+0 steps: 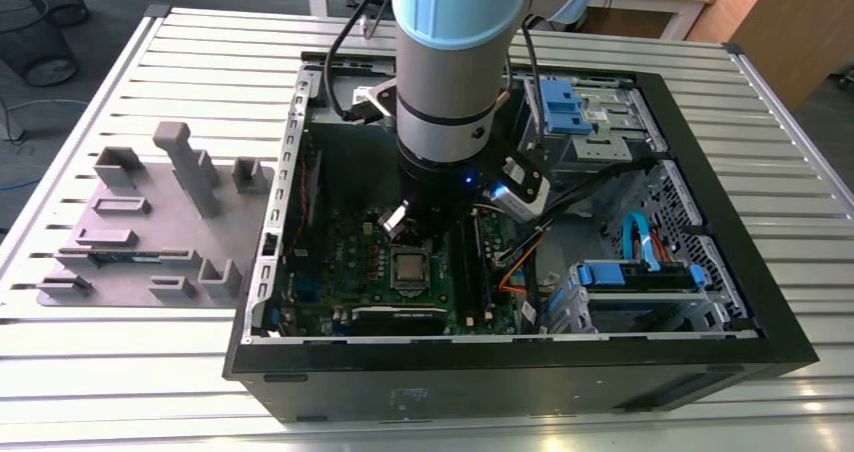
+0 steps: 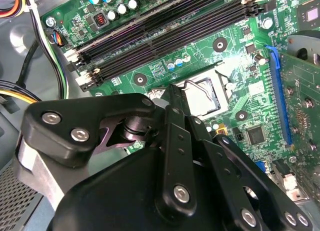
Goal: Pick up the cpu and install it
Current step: 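Install the first cpu locking lever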
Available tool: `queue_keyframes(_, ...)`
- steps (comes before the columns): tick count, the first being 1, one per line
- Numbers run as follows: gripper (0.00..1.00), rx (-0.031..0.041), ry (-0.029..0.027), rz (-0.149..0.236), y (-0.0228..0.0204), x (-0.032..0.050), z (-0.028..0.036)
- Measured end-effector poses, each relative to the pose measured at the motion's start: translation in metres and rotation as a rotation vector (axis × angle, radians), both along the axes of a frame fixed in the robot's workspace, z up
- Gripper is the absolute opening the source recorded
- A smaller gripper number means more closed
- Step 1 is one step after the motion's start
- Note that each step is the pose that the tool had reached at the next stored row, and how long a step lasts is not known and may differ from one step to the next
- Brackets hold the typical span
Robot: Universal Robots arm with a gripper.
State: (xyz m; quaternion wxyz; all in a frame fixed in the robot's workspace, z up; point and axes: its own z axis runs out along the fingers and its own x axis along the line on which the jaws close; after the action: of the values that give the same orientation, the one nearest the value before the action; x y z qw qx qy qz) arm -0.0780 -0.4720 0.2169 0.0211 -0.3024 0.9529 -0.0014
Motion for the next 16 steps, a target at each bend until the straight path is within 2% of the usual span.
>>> queue_keyframes(16, 0.11, -0.0007, 0.0001, 0.0, 0.0, 0.0, -0.0032)
